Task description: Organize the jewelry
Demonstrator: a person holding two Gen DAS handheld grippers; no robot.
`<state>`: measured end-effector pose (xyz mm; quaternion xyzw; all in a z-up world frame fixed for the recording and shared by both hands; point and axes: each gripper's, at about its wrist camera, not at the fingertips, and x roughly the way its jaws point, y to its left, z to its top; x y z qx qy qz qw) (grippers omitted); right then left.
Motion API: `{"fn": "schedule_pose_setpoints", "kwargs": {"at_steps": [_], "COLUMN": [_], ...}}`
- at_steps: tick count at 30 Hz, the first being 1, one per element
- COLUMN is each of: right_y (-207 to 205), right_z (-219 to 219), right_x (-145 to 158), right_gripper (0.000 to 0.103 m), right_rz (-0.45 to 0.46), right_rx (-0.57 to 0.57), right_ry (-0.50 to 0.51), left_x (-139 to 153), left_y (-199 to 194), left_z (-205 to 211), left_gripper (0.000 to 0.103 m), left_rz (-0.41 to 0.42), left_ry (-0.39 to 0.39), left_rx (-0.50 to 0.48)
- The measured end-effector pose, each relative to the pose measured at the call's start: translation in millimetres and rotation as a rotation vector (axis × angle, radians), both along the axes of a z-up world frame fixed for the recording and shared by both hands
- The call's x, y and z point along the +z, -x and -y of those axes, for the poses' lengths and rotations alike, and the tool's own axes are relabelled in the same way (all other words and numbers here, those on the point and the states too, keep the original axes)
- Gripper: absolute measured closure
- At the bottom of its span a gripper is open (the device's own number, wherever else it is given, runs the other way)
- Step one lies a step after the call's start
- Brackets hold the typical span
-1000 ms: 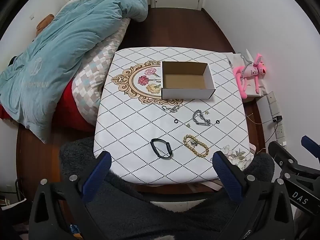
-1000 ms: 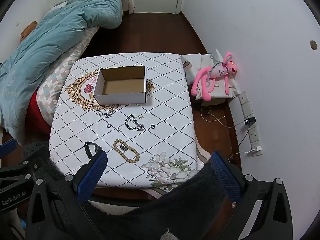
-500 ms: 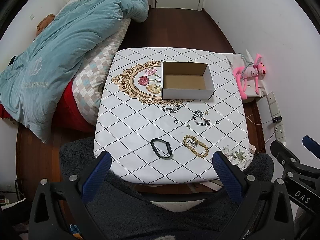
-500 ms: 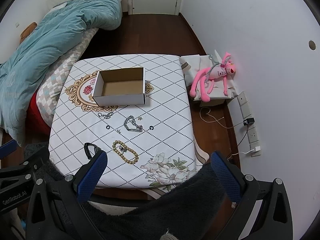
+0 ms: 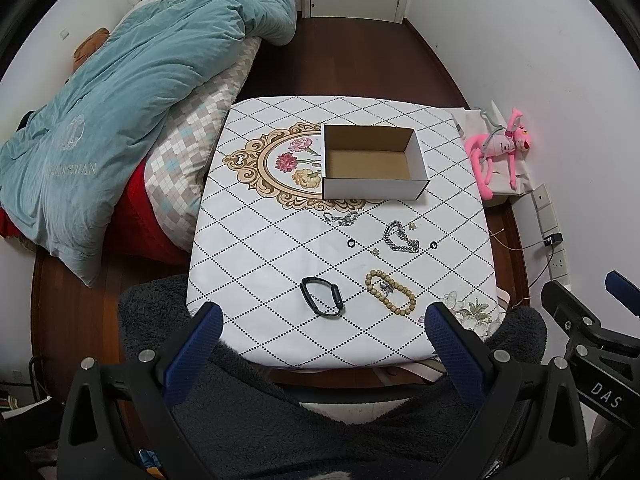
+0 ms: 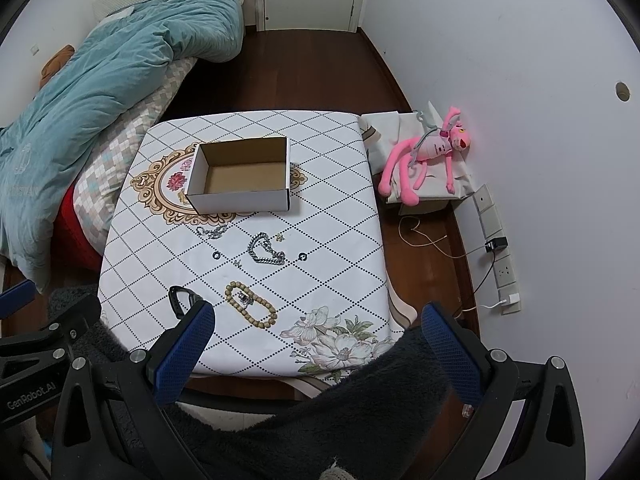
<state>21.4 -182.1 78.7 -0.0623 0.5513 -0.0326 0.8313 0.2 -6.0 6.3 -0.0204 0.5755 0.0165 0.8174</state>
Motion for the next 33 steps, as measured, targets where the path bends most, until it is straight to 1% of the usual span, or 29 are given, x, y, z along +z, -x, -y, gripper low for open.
{"fn": "schedule_pose_setpoints", "kwargs": {"at_steps": [1, 9, 13, 33], "right_y": [-0.6, -0.1, -1.9, -1.0], "right_z": [2.3, 1.0, 3.7, 6.7], "right_x": [4.6, 2.3, 8.1, 14.1], "right_gripper": [0.000, 0.000, 0.000, 0.000], "right_rz": [0.000, 0.001, 0.001, 0.008], "right_rx": [-0.001, -0.003, -0.004, -0.006], "right_ry": [0.000, 0.002, 0.001, -0.001], "left_x": [0.6, 3.4, 5.6, 7.6], "left_y": [-0.1, -1.5, -1.5, -2.7], "left_z": [0.7, 5.0, 6.7, 5.3], "left_gripper": [0.000, 0.000, 0.000, 0.000], "left_rz": [0.001, 0.001, 0.006, 0.011], "left_ry": [0.000, 0.006, 0.010, 0.012], "left_rx": [0.000, -0.003, -0.005, -0.006]}}
